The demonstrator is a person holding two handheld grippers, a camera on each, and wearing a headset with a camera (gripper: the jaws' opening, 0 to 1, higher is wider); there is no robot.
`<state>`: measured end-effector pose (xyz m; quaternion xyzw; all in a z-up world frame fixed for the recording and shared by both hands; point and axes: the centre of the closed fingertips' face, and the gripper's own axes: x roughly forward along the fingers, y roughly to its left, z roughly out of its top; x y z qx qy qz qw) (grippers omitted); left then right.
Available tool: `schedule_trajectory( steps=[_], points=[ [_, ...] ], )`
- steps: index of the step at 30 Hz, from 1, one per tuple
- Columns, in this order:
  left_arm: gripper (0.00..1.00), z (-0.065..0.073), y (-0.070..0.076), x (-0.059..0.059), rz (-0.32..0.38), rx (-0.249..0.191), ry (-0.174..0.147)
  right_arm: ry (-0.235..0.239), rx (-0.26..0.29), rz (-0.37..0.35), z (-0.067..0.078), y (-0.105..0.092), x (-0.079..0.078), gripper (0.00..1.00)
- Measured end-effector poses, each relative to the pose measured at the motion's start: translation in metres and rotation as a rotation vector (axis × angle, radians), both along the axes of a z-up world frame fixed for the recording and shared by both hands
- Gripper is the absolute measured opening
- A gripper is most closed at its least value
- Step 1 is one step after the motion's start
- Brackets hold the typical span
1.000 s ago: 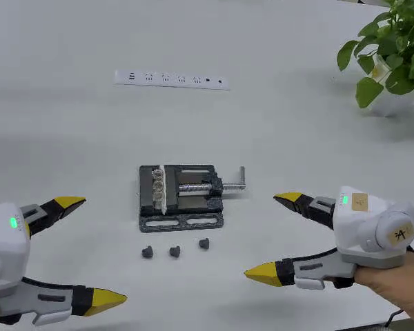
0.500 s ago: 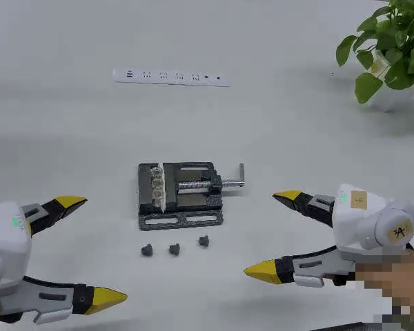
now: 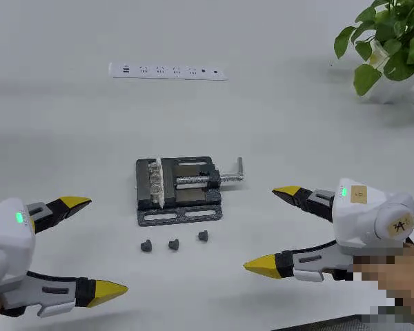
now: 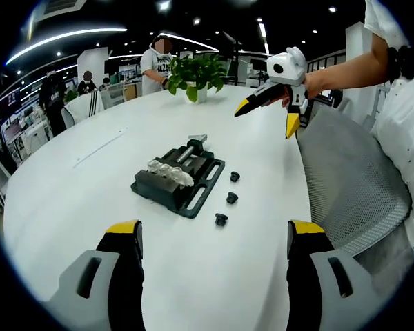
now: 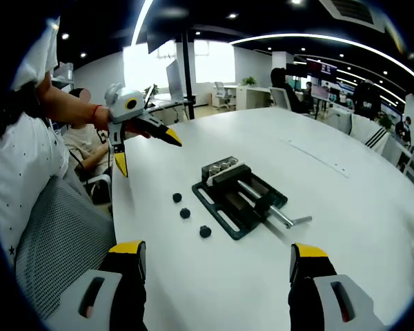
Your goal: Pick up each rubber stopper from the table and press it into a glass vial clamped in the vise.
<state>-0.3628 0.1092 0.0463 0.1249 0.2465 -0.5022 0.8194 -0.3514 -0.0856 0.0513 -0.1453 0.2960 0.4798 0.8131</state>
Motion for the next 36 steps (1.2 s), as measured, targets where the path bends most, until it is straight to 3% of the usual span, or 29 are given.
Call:
schedule_trajectory(
  steps=[13,36],
  points=[
    [0.71,-0.005,-0.006,0.006,-0.043,0.041,0.012,-0.007,0.011,-0.013,-0.001,-0.006,0.003,0.83],
    [0.47,-0.037,-0.019,0.011,-0.116,0.161,0.073,-0.009,0.023,-0.029,-0.001,-0.007,0.002,0.80]
  ],
)
